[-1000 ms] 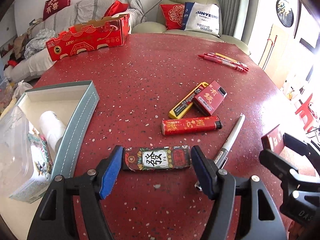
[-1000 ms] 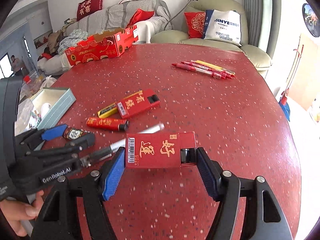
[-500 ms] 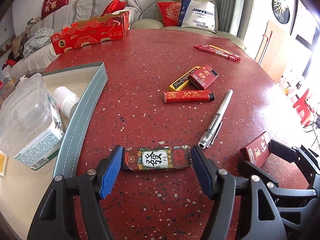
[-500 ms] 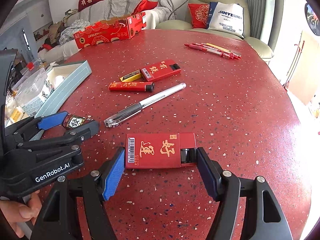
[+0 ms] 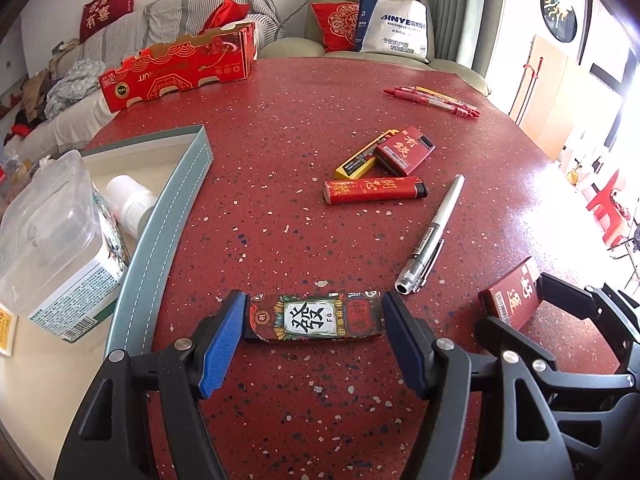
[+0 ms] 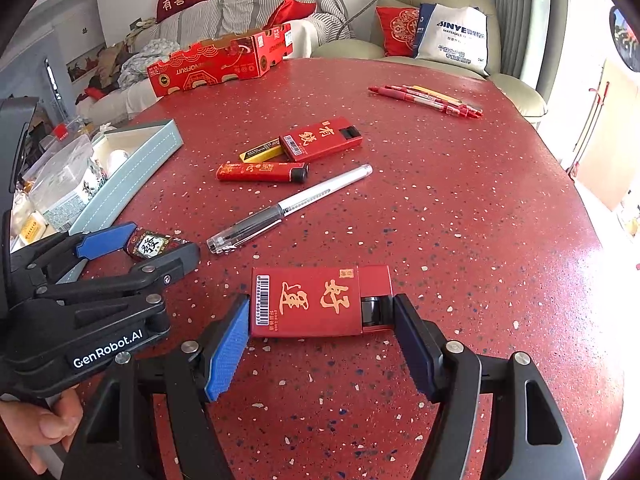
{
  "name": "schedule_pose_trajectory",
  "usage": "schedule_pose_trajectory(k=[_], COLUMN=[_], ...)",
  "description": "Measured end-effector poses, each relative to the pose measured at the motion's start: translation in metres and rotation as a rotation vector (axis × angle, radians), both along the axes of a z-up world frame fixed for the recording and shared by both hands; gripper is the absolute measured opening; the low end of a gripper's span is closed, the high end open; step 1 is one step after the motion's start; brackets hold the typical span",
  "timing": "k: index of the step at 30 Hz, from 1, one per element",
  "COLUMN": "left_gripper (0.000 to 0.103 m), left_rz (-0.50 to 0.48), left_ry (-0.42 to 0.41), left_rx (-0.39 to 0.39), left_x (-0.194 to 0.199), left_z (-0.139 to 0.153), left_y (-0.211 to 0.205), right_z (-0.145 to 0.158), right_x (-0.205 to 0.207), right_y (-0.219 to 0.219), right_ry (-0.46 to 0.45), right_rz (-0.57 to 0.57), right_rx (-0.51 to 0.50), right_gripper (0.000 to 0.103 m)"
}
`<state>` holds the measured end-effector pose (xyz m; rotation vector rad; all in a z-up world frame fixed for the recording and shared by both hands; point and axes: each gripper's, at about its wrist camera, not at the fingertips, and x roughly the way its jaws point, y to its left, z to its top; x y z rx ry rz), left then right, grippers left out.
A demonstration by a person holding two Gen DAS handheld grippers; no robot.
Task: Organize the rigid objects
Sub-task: 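Lift the card pack and red box and carry both toward the white tray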
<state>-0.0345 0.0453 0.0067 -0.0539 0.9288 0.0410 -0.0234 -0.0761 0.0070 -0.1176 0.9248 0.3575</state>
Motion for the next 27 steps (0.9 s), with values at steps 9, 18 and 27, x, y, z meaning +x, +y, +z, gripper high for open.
schedule_pose_trajectory(k=[9, 18, 27], left_gripper=[0.072, 0.072, 0.072], left_rz=[0.001, -0.006, -0.031], left_ry=[-0.001, 0.005, 0.005], left_rx=[0.001, 0.012, 0.025], left_x=[-0.0017, -0.0016, -0.0060], left_z=[0.0005, 0.0006, 0.0007], left_y=[0.0054, 0.0052, 0.0060], right_z=[0.0004, 0.0008, 0.0005], right_x=[0.0017, 0.0013, 0.0012], right_y=[0.0003, 0.0010, 0.0029], right_ry=[-0.005, -0.004, -0.007], right_rz=[-0.013, -0.016, -0.016], right_rx=[0.007, 0.000, -0.013], right_gripper=[0.071, 0.071, 0.071])
